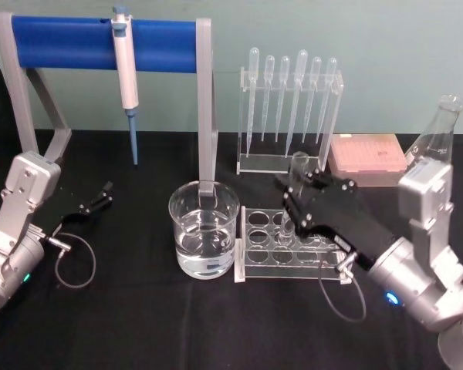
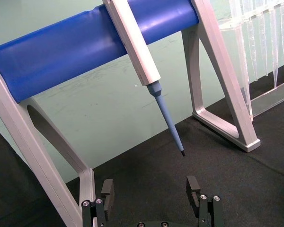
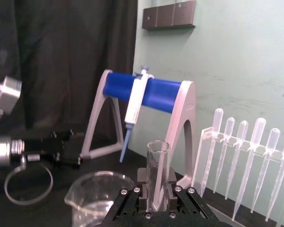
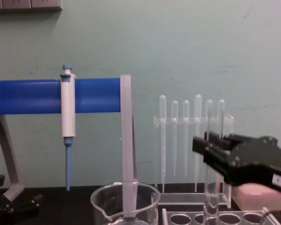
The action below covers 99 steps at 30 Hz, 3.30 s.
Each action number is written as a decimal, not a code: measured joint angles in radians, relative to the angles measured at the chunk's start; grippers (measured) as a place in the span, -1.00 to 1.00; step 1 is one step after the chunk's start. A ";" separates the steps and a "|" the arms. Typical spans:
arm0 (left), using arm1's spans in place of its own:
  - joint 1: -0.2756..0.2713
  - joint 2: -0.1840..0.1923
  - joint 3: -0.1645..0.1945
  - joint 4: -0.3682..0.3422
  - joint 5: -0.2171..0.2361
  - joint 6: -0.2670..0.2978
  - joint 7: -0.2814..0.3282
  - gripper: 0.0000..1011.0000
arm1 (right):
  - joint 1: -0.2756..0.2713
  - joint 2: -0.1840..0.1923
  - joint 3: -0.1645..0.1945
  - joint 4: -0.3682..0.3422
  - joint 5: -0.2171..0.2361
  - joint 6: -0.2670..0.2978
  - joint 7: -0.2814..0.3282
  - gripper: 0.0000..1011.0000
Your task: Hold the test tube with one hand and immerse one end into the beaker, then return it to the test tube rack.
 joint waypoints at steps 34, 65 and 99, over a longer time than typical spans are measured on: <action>0.000 0.000 0.000 0.000 0.000 0.000 0.000 0.98 | 0.081 0.027 0.039 -0.124 0.112 0.281 0.038 -0.55; 0.000 0.000 0.000 0.000 0.000 0.000 0.000 0.98 | 0.080 0.026 0.040 -0.123 0.113 0.276 0.036 -0.55; 0.000 0.000 0.000 0.000 0.000 0.000 0.000 0.98 | 0.080 0.026 0.040 -0.123 0.113 0.276 0.036 -0.55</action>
